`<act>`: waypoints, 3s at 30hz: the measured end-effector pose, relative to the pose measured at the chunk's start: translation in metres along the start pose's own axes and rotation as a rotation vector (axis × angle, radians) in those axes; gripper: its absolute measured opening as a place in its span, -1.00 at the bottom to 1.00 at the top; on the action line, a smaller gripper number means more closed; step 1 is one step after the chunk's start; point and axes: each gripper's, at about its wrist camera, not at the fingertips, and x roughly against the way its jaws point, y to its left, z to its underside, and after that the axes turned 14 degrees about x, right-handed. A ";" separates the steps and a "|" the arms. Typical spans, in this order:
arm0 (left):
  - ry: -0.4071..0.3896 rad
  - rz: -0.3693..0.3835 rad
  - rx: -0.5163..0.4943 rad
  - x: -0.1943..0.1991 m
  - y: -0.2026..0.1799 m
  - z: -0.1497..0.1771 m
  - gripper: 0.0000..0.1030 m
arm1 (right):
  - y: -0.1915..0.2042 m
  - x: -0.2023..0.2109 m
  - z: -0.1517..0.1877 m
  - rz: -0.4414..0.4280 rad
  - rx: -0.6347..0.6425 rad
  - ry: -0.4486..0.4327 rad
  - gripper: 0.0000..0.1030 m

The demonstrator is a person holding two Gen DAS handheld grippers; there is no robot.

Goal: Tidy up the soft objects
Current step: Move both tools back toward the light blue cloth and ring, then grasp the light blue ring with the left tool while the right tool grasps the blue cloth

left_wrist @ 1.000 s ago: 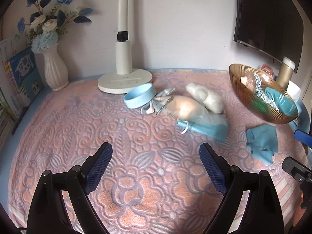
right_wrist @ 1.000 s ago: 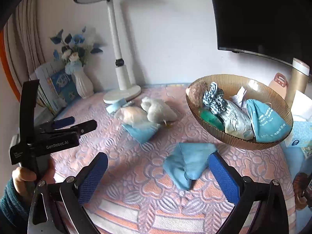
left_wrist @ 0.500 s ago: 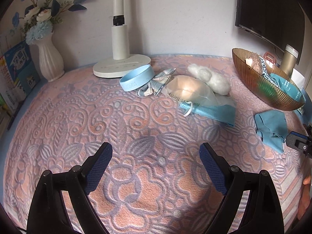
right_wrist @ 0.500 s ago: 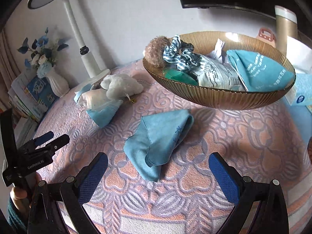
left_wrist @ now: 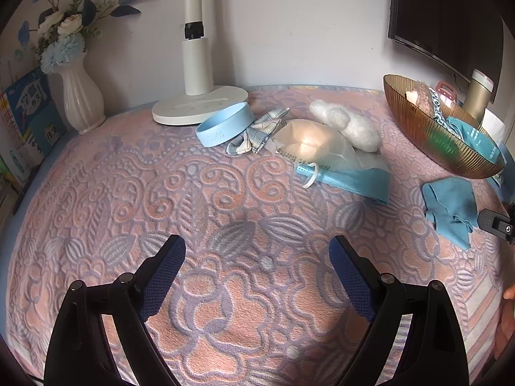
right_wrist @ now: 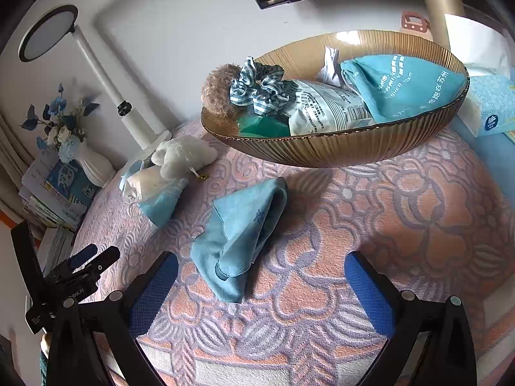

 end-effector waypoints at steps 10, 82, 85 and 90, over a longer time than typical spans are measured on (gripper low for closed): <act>0.007 0.000 -0.006 -0.003 0.001 0.001 0.76 | 0.000 -0.001 0.000 -0.007 -0.002 0.001 1.00; 0.074 0.325 0.258 -0.015 0.050 -0.143 0.22 | 0.060 0.004 -0.044 0.085 0.234 -0.022 -0.63; 0.032 0.354 0.231 0.013 0.044 -0.148 0.22 | 0.069 0.026 -0.049 0.072 0.252 -0.077 -0.64; -0.017 0.399 0.179 0.041 0.021 -0.149 0.23 | 0.082 0.060 -0.057 0.087 0.299 -0.164 -0.64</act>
